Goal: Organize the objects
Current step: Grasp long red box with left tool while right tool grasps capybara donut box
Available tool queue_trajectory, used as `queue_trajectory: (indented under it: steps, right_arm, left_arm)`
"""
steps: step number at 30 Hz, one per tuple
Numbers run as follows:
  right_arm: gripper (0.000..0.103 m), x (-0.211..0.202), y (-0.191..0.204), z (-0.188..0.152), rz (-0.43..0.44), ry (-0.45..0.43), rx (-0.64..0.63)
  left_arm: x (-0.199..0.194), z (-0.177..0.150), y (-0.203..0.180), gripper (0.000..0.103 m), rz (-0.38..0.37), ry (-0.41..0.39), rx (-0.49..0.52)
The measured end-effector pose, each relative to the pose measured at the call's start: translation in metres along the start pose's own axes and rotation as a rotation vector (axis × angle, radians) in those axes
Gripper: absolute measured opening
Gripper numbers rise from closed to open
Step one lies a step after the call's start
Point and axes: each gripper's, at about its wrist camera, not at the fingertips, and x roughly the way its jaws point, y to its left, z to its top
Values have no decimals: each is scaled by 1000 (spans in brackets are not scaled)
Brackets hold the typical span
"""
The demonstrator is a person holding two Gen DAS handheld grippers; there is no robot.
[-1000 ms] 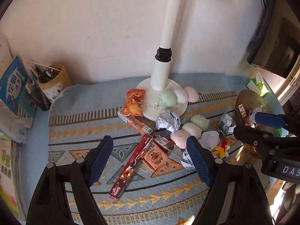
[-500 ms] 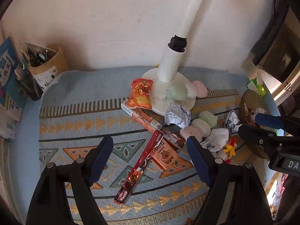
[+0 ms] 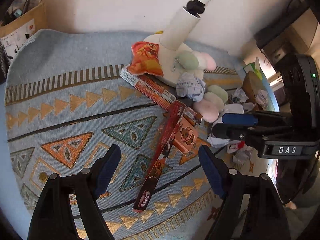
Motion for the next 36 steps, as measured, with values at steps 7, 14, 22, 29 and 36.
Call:
queue_trajectory:
  steps: [7, 14, 22, 29, 36]
  right_arm:
    - [46, 47, 17, -2, 20, 104, -84]
    - [47, 54, 32, 7, -24, 118, -190]
    - [52, 61, 30, 8, -14, 127, -224]
    - [62, 78, 42, 19, 42, 139, -267]
    - [64, 89, 76, 6, -147, 79, -432]
  left_arm:
    - [34, -8, -6, 52, 33, 80, 69]
    - [37, -9, 1, 14, 25, 68, 44]
    - [16, -13, 19, 14, 55, 30, -35]
    - [0, -13, 17, 14, 72, 5, -48]
    - [-19, -8, -1, 14, 180, -20, -60]
